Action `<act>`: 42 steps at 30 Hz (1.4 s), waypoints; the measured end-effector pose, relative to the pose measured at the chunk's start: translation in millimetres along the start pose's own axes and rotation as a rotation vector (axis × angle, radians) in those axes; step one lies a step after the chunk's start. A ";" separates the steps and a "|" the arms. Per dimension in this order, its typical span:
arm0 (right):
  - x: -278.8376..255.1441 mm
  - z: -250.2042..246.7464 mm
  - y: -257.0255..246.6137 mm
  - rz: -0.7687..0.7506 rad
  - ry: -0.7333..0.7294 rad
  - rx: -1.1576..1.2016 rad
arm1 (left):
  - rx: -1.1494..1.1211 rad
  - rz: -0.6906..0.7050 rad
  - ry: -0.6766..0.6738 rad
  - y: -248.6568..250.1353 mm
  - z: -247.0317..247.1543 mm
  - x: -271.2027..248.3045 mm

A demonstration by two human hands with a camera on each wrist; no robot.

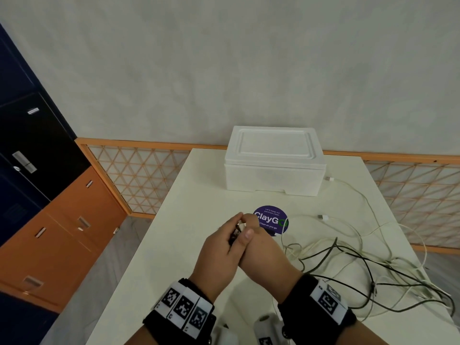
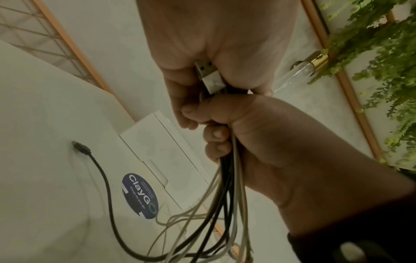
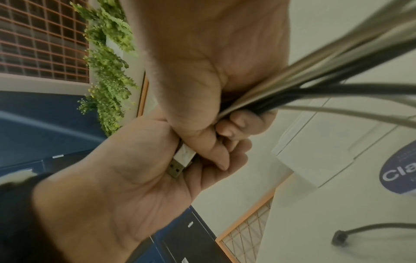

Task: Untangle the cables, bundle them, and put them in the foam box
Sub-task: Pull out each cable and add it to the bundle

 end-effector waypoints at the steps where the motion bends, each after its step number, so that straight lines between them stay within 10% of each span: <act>1: 1.2 1.0 -2.5 -0.019 0.013 0.028 | 0.024 0.016 0.048 0.9 -2.8 0.4; 10: 1.5 1.8 6.3 -0.126 0.214 0.117 | 0.122 0.081 0.205 9.2 -10.7 0.6; 29: 0.5 10.0 -2.4 0.007 -0.205 0.026 | 0.074 0.212 0.151 8.6 -13.5 7.0; 36: 2.0 11.5 3.3 0.089 -0.191 -0.130 | -0.979 -0.375 -0.266 -4.6 -3.6 12.3; 42: 4.9 7.4 -1.8 0.093 -0.120 -0.162 | -0.463 -0.319 -0.195 -6.2 -2.7 10.9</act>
Point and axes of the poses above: each hand's wrist, its own x-axis towards the middle knuckle, its own z-axis out of the palm, y = z × x, the point moved 7 cm from there along x, towards the middle knuckle, and after that the axes turned 8 degrees about x, right-handed, at the moved point
